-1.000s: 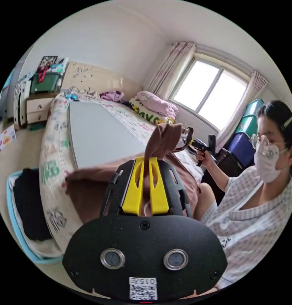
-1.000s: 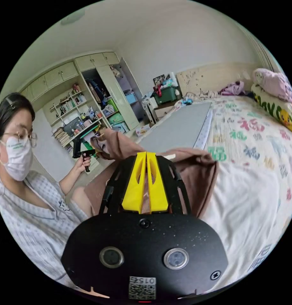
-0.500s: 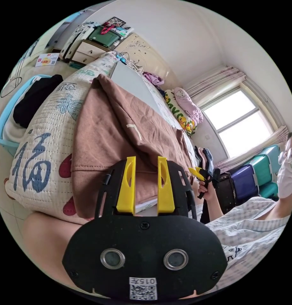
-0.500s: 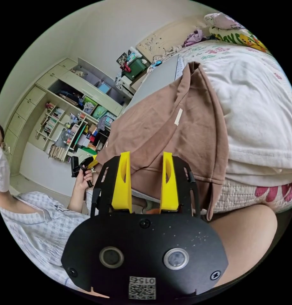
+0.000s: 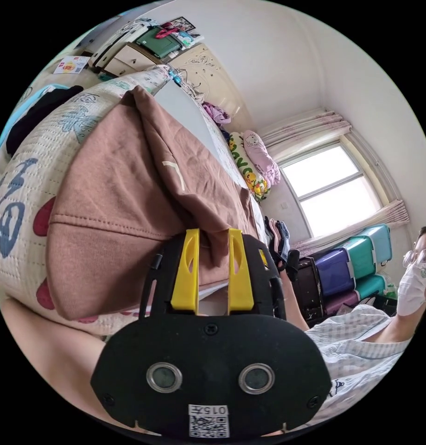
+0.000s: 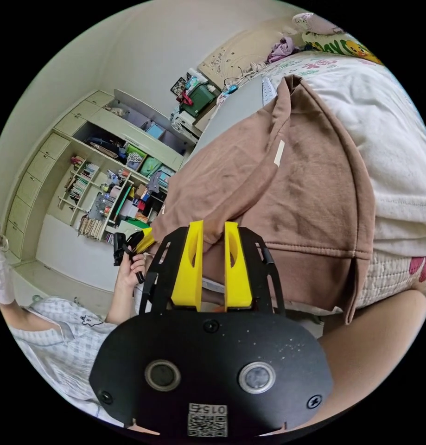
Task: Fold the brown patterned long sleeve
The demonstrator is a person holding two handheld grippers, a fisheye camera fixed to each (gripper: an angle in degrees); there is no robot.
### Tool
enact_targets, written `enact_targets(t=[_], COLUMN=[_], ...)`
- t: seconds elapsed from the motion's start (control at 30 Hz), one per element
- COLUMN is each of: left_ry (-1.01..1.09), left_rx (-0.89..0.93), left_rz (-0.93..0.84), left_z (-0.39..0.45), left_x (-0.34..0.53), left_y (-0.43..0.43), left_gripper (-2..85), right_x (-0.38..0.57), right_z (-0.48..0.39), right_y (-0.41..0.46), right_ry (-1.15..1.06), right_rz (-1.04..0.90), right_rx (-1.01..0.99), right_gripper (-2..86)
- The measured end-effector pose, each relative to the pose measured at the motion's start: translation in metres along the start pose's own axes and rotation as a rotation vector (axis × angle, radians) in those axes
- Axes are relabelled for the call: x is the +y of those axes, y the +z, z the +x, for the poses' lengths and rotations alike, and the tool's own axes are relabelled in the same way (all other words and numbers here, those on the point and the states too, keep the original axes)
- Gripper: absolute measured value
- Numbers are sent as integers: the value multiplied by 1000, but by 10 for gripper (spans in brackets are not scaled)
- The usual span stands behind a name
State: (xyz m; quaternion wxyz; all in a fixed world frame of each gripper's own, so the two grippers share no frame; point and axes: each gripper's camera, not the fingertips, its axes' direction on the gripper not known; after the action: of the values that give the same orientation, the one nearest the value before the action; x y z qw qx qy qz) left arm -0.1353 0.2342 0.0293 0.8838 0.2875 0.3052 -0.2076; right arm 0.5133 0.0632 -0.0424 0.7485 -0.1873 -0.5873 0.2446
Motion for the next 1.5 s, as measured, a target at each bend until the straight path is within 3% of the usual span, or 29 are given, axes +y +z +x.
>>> enact_targets(t=[0.1, 0.23, 0.4, 0.53, 0.8, 1.07, 1.33, 1.5], left_ry=[61, 140, 97, 30, 61, -73, -143, -87], left_rx=[-27, -55, -184, -129, -345, -380, -262, -236], left_rz=[13, 23, -81, -35, 170, 131, 21, 126], left_z=[18, 49, 31, 13, 1, -60, -109, -92], left_x=[5, 22, 40, 42, -71, -194, -234, -229], left_y=[-10, -39, -18, -40, -111, -48, 8, -8], left_gripper=[10, -1, 7, 53, 100, 154, 42, 2], right_x=[7, 31, 46, 35, -95, -240, -297, -298], right_z=[-7, -37, -17, -2, 15, 55, 92, 89], right_y=[-14, -35, 7, -6, -61, 28, 77, 67], right_ry=[-8, -89, -73, -48, -118, -50, 4, -59], right_rz=[47, 56, -109, -58, 205, 128, 30, 82], right_rx=[-10, 38, 132, 72, 330, 401, 567, 590], right_gripper=[19, 8, 16, 52, 120, 140, 54, 40])
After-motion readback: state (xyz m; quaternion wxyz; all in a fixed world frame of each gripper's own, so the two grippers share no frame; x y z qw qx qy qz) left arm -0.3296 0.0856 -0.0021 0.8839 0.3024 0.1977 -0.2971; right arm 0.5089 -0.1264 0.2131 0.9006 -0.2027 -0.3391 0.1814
